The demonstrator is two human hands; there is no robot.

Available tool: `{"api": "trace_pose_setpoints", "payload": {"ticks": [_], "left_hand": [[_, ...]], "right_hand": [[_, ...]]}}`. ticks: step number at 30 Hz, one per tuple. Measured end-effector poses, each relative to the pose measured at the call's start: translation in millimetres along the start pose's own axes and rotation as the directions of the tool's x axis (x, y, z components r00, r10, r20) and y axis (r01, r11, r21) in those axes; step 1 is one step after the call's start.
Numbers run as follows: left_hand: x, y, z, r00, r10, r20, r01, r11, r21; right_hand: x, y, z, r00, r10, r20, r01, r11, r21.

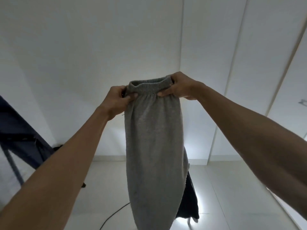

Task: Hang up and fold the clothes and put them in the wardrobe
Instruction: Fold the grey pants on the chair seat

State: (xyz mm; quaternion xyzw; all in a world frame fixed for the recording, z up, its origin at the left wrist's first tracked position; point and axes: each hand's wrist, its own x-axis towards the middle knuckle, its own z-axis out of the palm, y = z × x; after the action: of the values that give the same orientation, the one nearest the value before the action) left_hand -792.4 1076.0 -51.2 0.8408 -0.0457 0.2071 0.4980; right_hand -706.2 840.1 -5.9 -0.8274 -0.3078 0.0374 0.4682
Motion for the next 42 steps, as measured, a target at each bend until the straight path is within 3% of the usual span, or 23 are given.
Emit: {"api": "trace_pose_setpoints", "payload": {"ticks": [5,9,12,17,20,30,42], "left_hand": [[2.1,-16.7,-5.8,0.995,-0.012,-0.098,0.009,1.000,-0.025],[-1.1,-31.4,5.8,0.995,-0.006,-0.103,0.007,1.000,0.014],[-5.1,-53.5,14.5,0.998,-0.061,-0.028,0.065,0.990,0.127],[-30.5,-82.1,42.5,0.988,-0.152,-0.037,0.156,0.974,0.166],[-50.8,-85.4,60.7,0.980,-0.197,-0.027,0.198,0.958,0.206],[-111.3,-117.7,135.1,0.942,-0.334,-0.031,0.331,0.913,0.239],[-116.7,-237.8,211.0,0.806,-0.583,0.103,0.538,0.794,0.283]], "right_hand": [[-5.7,2.1,10.4,0.996,0.025,-0.088,-0.042,0.980,-0.195],[-13.5,15.5,22.8,0.984,0.050,-0.172,-0.071,0.991,-0.118],[-26.9,40.7,40.5,0.976,0.144,-0.163,-0.166,0.978,-0.130],[-57.1,83.1,65.6,0.933,0.189,-0.305,-0.226,0.970,-0.088],[-78.1,99.2,74.4,0.922,0.271,-0.278,-0.303,0.950,-0.078],[-131.6,187.8,92.4,0.918,0.338,-0.205,-0.346,0.938,0.000],[-123.1,326.4,149.9,0.816,0.577,-0.039,-0.577,0.817,0.011]]}}
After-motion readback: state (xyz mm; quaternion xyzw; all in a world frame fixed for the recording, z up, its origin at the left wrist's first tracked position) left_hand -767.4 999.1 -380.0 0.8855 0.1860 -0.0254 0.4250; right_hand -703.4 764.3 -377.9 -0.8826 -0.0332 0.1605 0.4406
